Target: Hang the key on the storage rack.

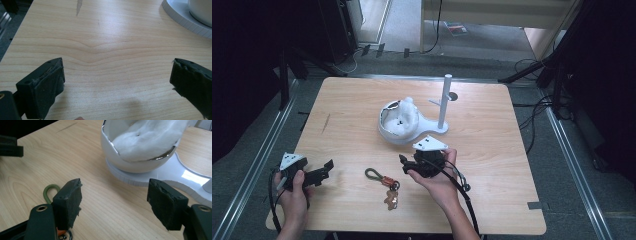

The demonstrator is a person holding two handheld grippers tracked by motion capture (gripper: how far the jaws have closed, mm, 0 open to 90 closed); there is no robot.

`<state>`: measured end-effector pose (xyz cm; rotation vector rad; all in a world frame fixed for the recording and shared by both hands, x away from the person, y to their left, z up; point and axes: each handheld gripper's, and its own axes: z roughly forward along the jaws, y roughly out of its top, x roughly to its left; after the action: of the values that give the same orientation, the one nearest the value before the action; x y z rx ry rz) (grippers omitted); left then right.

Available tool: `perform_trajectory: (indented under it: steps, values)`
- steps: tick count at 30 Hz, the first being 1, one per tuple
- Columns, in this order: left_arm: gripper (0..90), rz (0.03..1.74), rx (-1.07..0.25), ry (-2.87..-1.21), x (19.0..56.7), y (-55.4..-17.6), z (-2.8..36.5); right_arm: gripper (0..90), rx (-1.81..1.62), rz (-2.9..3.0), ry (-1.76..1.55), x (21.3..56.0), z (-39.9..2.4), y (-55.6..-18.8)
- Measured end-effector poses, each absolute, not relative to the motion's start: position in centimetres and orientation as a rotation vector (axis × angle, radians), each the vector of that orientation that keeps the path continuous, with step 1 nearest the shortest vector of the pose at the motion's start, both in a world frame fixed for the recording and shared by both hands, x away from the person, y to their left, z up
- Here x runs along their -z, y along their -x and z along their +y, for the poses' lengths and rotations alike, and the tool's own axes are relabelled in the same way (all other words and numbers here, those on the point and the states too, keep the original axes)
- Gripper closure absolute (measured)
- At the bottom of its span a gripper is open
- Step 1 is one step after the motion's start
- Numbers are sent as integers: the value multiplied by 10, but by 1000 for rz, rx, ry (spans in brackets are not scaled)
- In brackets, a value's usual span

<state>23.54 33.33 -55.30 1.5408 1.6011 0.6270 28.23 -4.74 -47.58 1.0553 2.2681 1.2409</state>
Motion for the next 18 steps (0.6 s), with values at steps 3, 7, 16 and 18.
perform_trajectory:
  steps: [3,7,16,18]
  values:
    - [4,1603,-622,-1542,553,-235,334,302,-1232,2301,-1037,479,-45,-279]
    - [4,1603,-626,-1549,553,-235,333,315,-1183,2362,-962,481,-38,-275]
    - [4,1604,-627,-1552,553,-237,333,321,-1115,2493,-897,487,-26,-267]
    - [4,1603,-628,-1552,553,-237,333,324,-1097,2529,-892,489,-24,-267]
